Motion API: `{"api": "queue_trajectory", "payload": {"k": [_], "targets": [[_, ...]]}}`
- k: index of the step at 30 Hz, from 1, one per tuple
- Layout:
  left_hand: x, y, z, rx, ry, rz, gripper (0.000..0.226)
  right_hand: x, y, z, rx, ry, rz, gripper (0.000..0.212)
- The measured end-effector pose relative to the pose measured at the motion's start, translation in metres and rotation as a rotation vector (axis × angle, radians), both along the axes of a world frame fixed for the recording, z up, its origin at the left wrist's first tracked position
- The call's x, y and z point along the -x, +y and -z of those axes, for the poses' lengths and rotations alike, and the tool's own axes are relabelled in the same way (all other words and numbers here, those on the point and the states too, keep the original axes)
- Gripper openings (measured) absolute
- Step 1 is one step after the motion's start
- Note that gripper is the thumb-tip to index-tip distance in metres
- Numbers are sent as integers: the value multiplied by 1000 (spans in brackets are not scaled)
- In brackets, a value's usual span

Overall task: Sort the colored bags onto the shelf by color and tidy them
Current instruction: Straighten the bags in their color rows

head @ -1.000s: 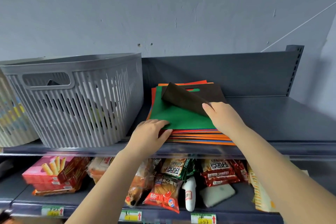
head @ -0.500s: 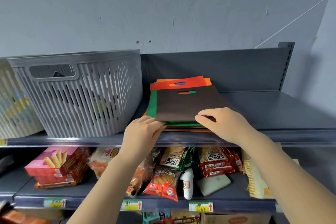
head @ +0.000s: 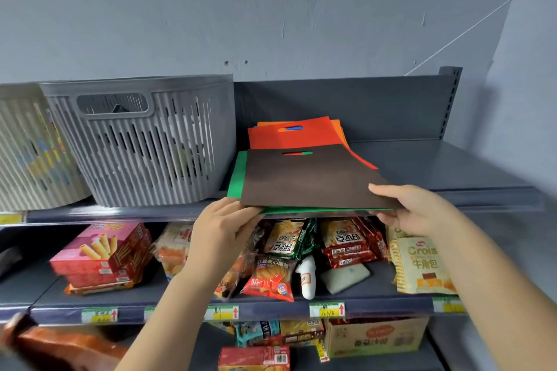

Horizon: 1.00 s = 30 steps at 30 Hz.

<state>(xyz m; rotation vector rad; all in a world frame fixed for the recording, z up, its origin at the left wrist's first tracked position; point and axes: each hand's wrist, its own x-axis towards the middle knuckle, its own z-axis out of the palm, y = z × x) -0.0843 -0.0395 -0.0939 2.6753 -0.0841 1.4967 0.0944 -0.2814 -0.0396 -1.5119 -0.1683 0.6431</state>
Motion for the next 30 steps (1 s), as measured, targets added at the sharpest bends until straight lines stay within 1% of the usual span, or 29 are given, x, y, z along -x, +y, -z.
{"api": "queue_trajectory", "payload": {"k": [1,2,3,4,7,9,10,12,13,14,15,17,18,20,22,24,27,30], "targets": [[3,-1,1,-3,14,14,28,3,2,2,-4,6,-3,1],[6,-1,3,21,24,34,28,6,5,3,0,2,4,5],[11,-2,5,85,27,61,27,11,6,4,11,-12,13,9],[17,-3,6,194,19,82,26,14,6,6,18,-31,31,11],[35,-8,7,652,-54,36,12,26,3,11,10,-58,65,15],[38,-6,8,1012,-29,-9,12,33,-1,16,-11,-70,79,15],[37,-4,9,1224,9,43,12,38,-4,19,-15,-77,87,14],[31,-1,8,1631,124,230,22,49,-10,24,-17,-85,108,15],[29,-1,6,1769,178,301,28,54,-13,28,-8,-91,117,16],[28,-3,6,1824,226,334,31,60,-17,32,8,-100,126,17],[28,-7,6,1822,267,344,30,65,-21,36,24,-108,133,18],[29,-18,11,1724,284,283,18,75,-32,46,40,-113,153,19],[30,-23,16,1674,295,242,17,80,-38,51,41,-109,162,20],[33,-32,30,1619,350,227,34,91,-52,62,43,-97,190,21],[35,-42,47,1553,414,201,45,103,-68,74,39,-85,234,23],[37,-57,60,1442,456,162,50,115,-85,85,40,-68,282,25],[43,-87,70,1242,527,144,53,134,-113,103,82,-70,338,36],[51,-117,78,1095,566,177,55,159,-145,113,135,-77,388,28]]}}
